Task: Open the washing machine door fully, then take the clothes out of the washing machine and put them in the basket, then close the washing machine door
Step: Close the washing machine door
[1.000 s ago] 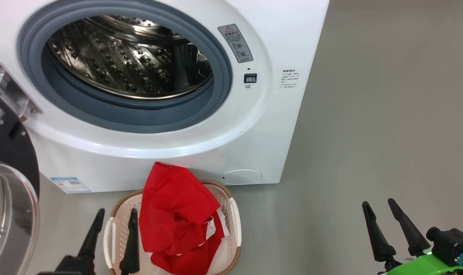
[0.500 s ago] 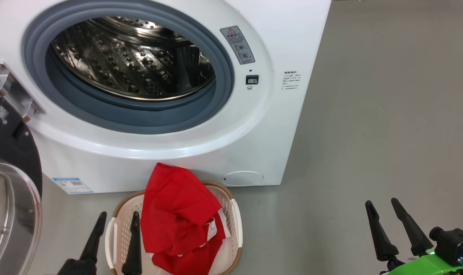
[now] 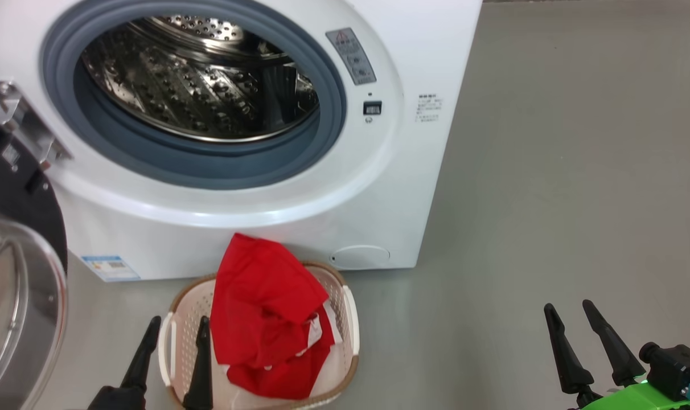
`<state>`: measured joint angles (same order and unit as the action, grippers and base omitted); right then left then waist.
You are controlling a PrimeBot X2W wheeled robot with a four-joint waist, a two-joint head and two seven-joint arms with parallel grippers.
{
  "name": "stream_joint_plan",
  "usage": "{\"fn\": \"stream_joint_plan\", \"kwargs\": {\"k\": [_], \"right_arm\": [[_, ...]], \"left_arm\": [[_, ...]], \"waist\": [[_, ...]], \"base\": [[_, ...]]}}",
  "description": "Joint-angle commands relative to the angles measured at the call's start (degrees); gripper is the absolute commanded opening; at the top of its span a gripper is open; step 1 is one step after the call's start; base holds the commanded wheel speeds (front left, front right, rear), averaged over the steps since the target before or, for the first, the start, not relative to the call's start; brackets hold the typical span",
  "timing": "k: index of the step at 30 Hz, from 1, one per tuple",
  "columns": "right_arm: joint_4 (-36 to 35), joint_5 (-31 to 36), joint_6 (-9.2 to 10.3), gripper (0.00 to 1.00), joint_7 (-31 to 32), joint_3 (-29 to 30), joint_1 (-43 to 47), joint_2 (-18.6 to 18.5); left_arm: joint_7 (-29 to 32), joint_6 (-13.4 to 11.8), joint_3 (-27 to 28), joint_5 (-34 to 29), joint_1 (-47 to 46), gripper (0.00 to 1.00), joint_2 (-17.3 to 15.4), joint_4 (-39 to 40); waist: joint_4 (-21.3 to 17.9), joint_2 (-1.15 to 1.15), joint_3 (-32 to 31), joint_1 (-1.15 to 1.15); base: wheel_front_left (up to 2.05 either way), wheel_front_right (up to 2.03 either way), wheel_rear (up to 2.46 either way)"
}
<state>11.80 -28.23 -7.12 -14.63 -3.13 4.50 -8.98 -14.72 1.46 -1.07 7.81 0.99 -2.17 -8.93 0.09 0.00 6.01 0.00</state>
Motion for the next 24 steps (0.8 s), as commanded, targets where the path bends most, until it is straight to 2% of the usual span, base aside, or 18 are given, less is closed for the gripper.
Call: {"fn": "stream_joint_plan", "kwargs": {"k": [1, 11, 24], "right_arm": [[-1.24, 0.17, -0.36, 1.0, -0.37, -1.31, -0.04, -0.9], [-1.42, 0.19, -0.36, 1.0, -0.37, -1.2, 0.01, -0.7], [-1.43, 0.18, -0.36, 1.0, -0.37, -1.38, -0.1, -0.7]], "left_arm": [[-0.28, -0.35, 1.7, 0.04, -0.32, 1.0, -0.71, 1.22], [-0.28, -0.04, 1.81, 0.54, -0.09, 1.0, -0.71, 1.44], [-0.28, -0.52, 1.57, 1.07, -0.61, 1.0, -0.71, 1.48]], "waist": [[0.01, 0.0, -0.07, 0.0], [0.27, 0.0, 0.1, 0.0], [1.05, 0.0, 0.21, 0.0]], "base": [[-1.89, 1.77, 0.12], [-1.32, 1.25, 0.07], [-0.1, 0.1, 0.0]]}}
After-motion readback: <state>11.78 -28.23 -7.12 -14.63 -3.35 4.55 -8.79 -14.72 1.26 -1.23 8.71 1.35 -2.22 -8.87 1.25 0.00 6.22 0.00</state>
